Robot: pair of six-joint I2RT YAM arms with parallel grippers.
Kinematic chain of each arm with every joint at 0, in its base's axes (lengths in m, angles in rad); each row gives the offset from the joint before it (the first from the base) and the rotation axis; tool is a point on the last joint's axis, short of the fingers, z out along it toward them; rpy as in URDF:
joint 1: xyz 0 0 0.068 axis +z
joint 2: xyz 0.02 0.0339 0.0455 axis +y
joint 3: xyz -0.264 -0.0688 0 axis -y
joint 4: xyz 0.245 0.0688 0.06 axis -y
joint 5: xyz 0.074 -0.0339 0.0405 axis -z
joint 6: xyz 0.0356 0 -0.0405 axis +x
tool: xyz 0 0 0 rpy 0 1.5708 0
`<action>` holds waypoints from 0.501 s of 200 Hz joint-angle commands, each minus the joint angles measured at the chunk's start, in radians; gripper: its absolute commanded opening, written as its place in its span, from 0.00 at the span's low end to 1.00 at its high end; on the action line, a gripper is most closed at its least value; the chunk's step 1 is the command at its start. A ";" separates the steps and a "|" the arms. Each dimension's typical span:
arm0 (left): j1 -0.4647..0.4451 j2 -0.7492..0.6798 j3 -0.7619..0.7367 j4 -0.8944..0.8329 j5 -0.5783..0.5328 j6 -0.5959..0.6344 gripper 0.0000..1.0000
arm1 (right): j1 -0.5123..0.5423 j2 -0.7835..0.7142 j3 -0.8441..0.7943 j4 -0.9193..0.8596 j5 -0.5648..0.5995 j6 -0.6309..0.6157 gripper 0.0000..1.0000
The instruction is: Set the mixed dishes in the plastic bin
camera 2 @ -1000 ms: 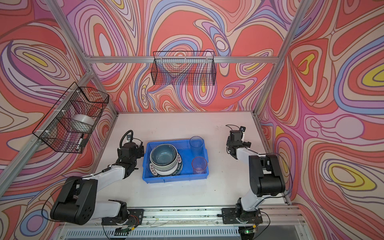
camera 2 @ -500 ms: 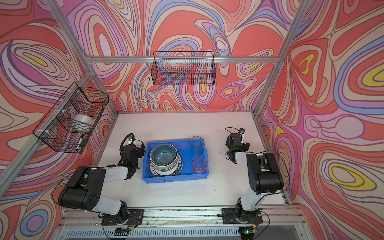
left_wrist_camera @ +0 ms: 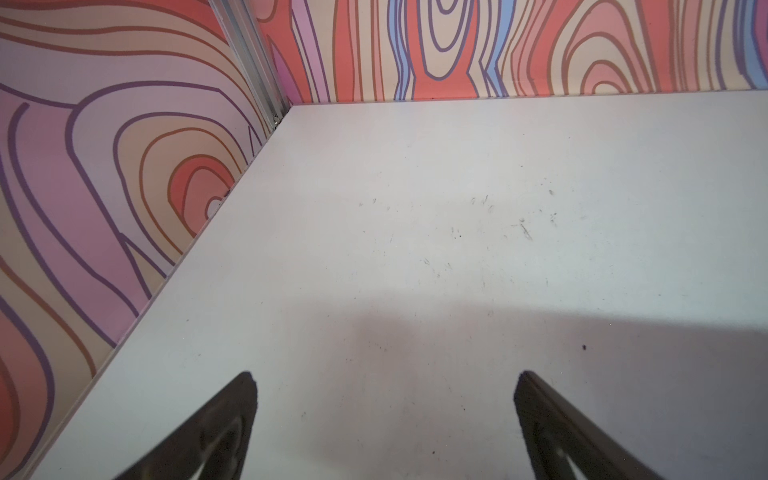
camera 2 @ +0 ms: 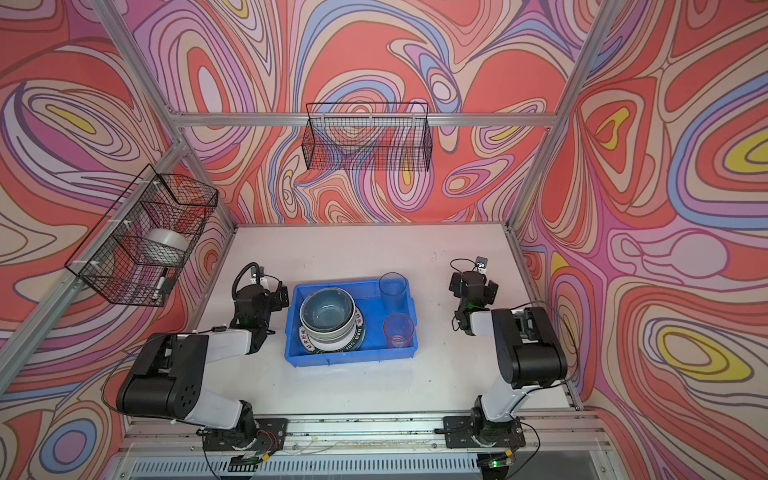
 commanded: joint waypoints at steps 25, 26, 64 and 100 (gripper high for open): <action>0.024 0.043 -0.057 0.141 0.064 -0.011 1.00 | 0.000 0.003 -0.014 0.105 -0.042 -0.034 0.99; 0.024 0.046 -0.059 0.151 0.065 -0.009 1.00 | 0.001 0.003 -0.014 0.104 -0.042 -0.034 0.99; 0.025 0.036 -0.069 0.156 0.018 -0.035 1.00 | -0.001 0.003 -0.019 0.113 -0.051 -0.035 0.99; 0.027 0.035 -0.070 0.155 0.014 -0.038 1.00 | 0.000 0.004 -0.035 0.143 -0.095 -0.049 0.98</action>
